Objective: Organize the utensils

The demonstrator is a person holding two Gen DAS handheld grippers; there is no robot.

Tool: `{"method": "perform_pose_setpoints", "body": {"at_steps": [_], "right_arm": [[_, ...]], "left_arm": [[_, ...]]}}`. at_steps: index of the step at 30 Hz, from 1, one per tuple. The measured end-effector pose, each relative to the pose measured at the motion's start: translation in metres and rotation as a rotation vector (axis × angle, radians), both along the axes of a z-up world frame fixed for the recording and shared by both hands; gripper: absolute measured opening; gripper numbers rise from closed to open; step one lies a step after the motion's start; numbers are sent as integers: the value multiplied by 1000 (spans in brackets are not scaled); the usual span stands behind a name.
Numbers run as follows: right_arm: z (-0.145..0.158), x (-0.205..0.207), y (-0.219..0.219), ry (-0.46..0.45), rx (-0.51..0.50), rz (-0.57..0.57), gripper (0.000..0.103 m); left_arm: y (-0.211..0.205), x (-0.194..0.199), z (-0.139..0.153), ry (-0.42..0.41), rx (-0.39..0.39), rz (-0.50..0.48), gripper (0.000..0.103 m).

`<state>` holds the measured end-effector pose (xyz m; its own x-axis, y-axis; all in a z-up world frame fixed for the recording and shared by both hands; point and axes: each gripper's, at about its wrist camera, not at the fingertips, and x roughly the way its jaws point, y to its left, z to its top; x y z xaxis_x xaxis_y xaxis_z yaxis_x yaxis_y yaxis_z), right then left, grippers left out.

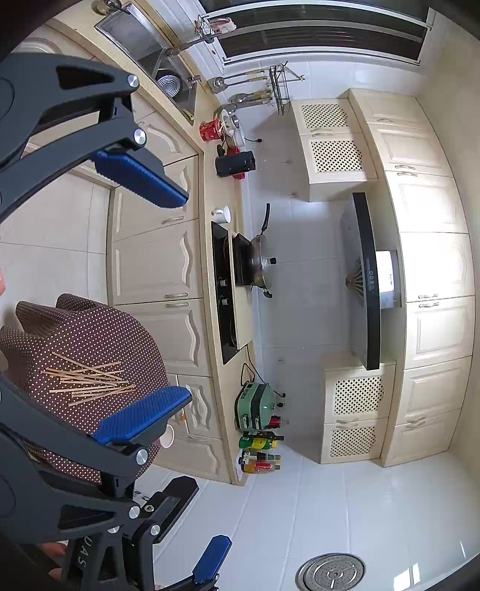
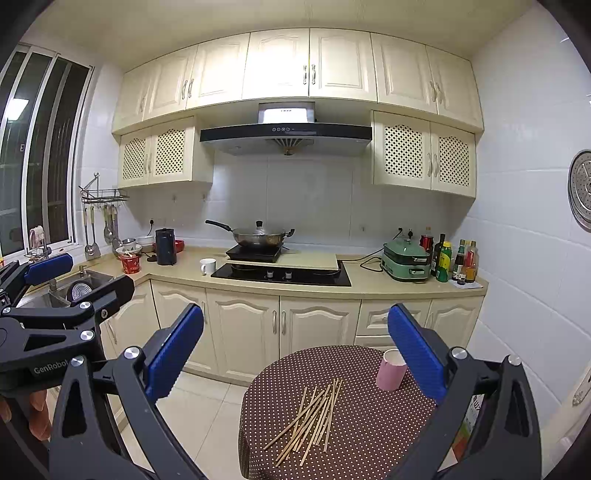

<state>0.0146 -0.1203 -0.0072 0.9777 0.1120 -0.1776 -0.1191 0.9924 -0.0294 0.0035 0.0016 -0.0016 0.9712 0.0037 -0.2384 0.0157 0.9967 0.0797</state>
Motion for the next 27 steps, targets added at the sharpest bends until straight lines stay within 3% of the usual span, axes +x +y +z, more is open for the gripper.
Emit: {"method": "perform_pose_setpoints", "body": {"at_steps": [20,27], "right_arm": [[-8,20,11,19,-7,-14,96],[-18,42,6,87,5,-20,96]], "left_arm": [[14,29,-11,36,-16,-19,95],[9,58,-26,92,-17,-44,95]]}}
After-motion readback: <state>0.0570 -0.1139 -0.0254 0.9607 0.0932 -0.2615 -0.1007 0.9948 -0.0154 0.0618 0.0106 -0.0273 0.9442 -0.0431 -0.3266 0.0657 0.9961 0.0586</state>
